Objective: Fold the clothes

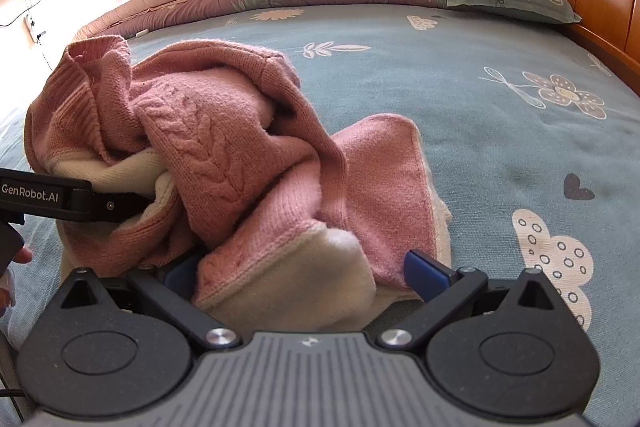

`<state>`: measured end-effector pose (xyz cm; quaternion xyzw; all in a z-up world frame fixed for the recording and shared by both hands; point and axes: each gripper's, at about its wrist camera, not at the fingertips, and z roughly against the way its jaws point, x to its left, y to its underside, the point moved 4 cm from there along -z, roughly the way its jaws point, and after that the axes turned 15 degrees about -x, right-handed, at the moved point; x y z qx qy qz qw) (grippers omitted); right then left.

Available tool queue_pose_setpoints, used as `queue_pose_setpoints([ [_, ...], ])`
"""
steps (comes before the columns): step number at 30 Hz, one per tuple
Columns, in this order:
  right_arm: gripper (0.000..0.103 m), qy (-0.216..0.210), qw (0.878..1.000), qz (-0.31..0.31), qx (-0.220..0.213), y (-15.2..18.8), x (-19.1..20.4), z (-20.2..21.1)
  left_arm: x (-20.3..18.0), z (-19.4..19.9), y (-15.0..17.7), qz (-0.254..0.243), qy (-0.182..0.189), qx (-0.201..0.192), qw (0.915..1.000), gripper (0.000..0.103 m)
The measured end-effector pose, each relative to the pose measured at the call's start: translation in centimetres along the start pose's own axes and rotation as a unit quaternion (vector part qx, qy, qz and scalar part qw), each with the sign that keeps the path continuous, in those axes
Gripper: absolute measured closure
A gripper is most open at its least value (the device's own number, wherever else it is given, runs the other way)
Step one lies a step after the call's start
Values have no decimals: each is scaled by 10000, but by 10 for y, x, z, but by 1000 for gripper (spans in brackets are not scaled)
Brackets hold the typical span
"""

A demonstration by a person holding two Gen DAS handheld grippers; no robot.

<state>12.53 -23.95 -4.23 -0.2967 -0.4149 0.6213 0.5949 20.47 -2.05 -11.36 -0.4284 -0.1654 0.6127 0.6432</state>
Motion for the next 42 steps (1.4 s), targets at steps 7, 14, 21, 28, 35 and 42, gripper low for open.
queue_pose_setpoints([
  [7,0,-36,10000,-40,17,0,-3,-2,6,-3,9,430,142,-144,9989,0],
  [14,0,-42,9998,-37,-209,3,-1,3,7,-5,7,623,153,-58,9979,0],
  [21,0,-329,9993,-145,-126,-8,-9,10,9,10,1,357,26,-113,9993,1],
  [28,0,-306,9982,267,-444,-20,-2,38,-13,60,-8,-1189,-263,-727,9899,1],
  [35,0,-312,9967,296,-683,-26,5,51,-38,109,-19,-2247,-570,-1827,9555,1],
  [42,0,-318,9941,614,-835,-29,12,63,-48,121,-23,-2443,-713,-2012,9459,1],
])
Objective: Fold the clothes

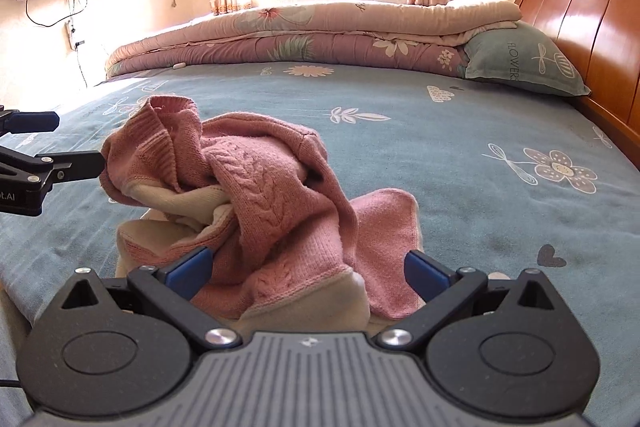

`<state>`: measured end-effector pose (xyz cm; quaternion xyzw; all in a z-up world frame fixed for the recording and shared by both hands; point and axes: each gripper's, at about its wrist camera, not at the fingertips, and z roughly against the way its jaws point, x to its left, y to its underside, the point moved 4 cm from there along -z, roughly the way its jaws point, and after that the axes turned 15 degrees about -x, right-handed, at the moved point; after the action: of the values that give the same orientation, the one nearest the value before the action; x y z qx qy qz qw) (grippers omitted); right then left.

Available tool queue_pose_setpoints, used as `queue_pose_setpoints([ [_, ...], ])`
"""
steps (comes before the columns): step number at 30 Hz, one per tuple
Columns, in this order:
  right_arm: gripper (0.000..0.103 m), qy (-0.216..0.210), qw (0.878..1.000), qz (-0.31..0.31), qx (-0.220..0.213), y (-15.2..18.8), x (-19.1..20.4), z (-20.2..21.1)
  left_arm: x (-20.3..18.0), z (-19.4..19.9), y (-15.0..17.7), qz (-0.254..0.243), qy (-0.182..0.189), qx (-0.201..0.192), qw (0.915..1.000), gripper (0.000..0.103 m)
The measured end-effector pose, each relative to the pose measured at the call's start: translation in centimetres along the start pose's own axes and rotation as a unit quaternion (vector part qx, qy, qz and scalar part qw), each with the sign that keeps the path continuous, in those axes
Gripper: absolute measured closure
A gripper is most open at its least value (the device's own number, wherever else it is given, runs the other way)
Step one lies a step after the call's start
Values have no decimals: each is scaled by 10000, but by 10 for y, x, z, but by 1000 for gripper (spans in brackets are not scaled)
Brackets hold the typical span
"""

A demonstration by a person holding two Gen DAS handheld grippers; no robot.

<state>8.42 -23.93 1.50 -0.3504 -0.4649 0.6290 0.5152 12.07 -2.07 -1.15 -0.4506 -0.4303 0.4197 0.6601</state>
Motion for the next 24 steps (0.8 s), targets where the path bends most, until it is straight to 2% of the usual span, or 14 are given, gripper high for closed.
queue_pose_setpoints([
  [8,0,-97,9973,722,65,-20,-3,-1,-14,-7,-11,-27,411,158,9990,1],
  [11,0,-160,9949,986,153,-26,-3,-7,-20,-21,-7,-6,592,395,9975,1],
  [14,0,-300,9942,997,285,-29,-2,-15,-28,-37,5,-13,767,655,9949,1],
  [20,0,-363,9908,1024,803,-10,7,-48,-30,-62,27,241,742,1028,9916,1],
  [22,0,-203,9900,1034,934,-2,8,-61,-28,-71,32,310,678,1120,9909,1],
  [24,0,-30,9905,1030,912,-1,2,-67,-24,-78,30,74,477,1050,9933,1],
])
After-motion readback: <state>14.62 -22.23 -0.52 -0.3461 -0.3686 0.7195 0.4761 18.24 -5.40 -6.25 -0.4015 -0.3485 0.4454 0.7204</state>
